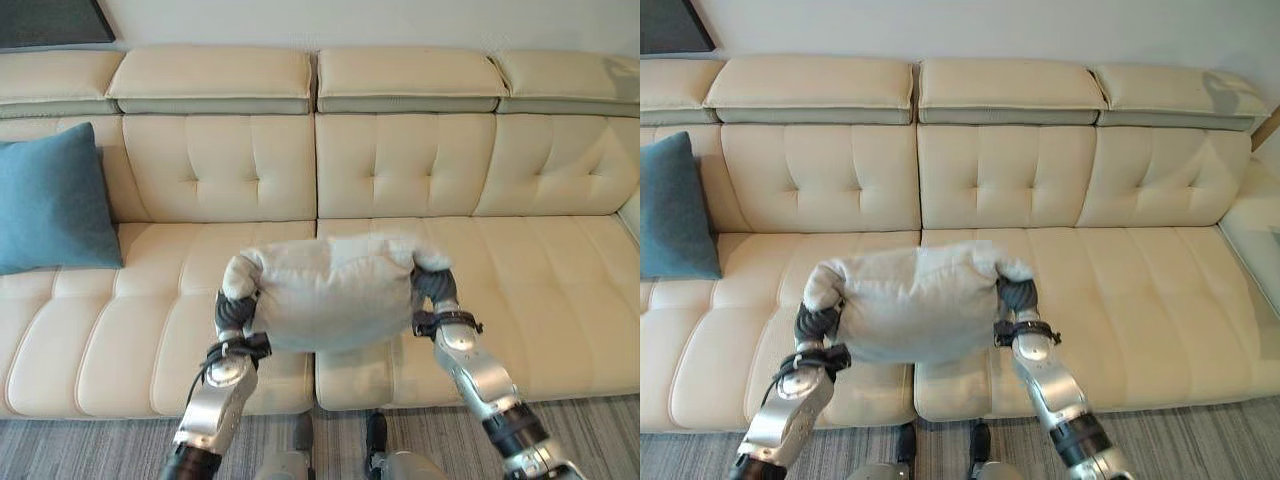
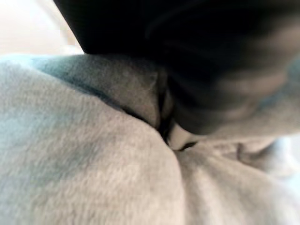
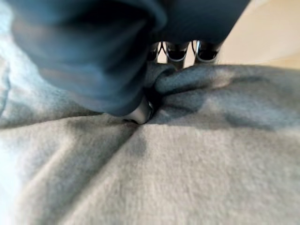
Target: Pick up all the scattered cushions and arrange them neatly on the sofa.
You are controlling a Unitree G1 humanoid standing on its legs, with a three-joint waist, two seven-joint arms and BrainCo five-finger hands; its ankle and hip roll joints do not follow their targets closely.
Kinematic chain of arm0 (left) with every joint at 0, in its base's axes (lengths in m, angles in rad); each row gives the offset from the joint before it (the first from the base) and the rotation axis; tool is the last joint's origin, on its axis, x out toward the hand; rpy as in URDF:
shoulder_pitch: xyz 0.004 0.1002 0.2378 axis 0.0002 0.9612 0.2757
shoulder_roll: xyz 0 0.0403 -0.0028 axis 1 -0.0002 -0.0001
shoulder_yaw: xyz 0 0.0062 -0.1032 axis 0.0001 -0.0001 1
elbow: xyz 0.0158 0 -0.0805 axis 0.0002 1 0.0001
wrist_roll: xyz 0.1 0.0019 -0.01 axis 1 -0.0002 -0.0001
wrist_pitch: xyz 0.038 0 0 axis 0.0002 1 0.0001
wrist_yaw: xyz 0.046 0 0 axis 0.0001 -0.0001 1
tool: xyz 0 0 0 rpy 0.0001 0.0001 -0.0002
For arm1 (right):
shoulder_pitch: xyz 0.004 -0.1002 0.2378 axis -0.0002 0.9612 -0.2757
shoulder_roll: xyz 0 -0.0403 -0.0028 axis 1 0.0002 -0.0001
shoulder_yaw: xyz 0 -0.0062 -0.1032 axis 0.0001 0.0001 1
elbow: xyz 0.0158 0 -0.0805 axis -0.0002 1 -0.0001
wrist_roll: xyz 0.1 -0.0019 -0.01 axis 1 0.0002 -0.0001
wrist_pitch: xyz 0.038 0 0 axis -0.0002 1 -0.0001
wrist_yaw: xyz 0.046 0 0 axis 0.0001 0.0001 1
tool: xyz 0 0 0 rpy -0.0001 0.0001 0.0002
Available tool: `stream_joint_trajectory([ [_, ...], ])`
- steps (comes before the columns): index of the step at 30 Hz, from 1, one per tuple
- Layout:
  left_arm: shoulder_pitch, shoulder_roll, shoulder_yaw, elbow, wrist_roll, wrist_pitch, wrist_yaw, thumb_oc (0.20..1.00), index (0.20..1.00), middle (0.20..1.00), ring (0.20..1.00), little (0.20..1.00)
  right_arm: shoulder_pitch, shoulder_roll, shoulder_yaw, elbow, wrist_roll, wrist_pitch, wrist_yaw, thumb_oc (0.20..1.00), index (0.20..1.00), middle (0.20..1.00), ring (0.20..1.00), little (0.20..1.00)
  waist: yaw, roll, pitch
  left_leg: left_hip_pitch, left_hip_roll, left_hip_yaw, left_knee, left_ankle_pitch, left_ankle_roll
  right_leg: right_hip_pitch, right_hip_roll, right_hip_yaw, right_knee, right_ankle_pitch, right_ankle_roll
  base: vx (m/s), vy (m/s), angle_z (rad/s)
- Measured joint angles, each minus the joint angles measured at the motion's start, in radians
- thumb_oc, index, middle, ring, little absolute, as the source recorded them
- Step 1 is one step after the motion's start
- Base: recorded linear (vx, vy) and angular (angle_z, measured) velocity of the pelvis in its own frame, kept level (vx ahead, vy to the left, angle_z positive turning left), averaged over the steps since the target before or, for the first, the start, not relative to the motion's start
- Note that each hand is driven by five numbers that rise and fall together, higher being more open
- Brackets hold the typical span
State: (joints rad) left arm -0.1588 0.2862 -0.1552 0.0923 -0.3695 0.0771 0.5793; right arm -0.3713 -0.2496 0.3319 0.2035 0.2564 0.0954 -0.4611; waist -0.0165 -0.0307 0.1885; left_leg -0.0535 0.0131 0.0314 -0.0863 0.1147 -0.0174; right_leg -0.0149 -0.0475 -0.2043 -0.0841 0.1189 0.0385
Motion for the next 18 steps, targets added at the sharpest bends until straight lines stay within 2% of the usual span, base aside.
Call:
stream_joint_trajectory([
  [3,-0.069,0.025,0.000,0.019,0.000,-0.004,0.030,0.200,0.200,0.200,0.200,0.200,-0.061,0.003,0.014,0.038,0.001,0.000,-0.026,0.200,0.200,0.200,0.200,0.200,0.002,0.002,-0.007,-0.033,-0.002,-0.016,0.006,0.019,0.011,-0.027,0.000,-0.017,0.000,0.009,-0.011,-0.08,0.047,0.16],
  [9,-0.262,0.049,-0.014,0.207,-0.003,-0.015,0.101,0.200,0.200,0.200,0.200,0.200,-0.254,0.021,0.063,0.222,0.010,0.006,-0.090,0.200,0.200,0.200,0.200,0.200,0.021,0.012,-0.006,-0.165,-0.001,-0.018,0.015,0.045,0.008,-0.156,0.003,-0.015,0.000,0.029,-0.015,-0.06,0.033,0.02],
  [13,-0.390,0.060,-0.058,0.346,-0.003,-0.020,0.135,0.200,0.200,0.200,0.200,0.200,-0.395,0.031,0.089,0.374,0.023,0.018,-0.120,0.200,0.200,0.200,0.200,0.200,0.032,0.017,0.032,-0.236,0.002,-0.020,0.023,0.058,0.004,-0.220,0.004,-0.017,0.000,0.045,-0.023,0.00,0.000,0.00],
  [15,-0.504,0.085,-0.074,0.408,-0.003,-0.024,0.154,0.200,0.200,0.200,0.200,0.200,-0.518,0.032,0.089,0.430,0.040,0.015,-0.133,0.200,0.200,0.200,0.200,0.200,0.036,0.018,0.064,-0.296,0.005,-0.024,0.022,0.063,-0.013,-0.281,0.008,-0.019,0.000,0.051,-0.022,0.03,-0.009,0.03],
  [17,-0.596,0.100,-0.089,0.464,-0.003,-0.051,0.164,0.200,0.200,0.200,0.200,0.200,-0.605,0.025,0.089,0.466,0.040,0.009,-0.148,0.200,0.200,0.200,0.200,0.200,0.040,0.017,0.088,-0.322,0.008,-0.026,0.014,0.087,-0.006,-0.309,0.010,-0.023,0.000,0.068,-0.035,0.01,0.001,0.05],
  [18,-0.669,0.109,-0.114,0.545,-0.003,-0.063,0.167,0.200,0.200,0.200,0.200,0.200,-0.666,0.023,0.095,0.533,0.041,-0.005,-0.150,0.200,0.200,0.200,0.200,0.200,0.041,0.017,0.091,-0.336,0.008,-0.030,0.008,0.092,-0.012,-0.325,0.011,-0.027,0.000,0.068,-0.035,0.01,0.004,0.06],
])
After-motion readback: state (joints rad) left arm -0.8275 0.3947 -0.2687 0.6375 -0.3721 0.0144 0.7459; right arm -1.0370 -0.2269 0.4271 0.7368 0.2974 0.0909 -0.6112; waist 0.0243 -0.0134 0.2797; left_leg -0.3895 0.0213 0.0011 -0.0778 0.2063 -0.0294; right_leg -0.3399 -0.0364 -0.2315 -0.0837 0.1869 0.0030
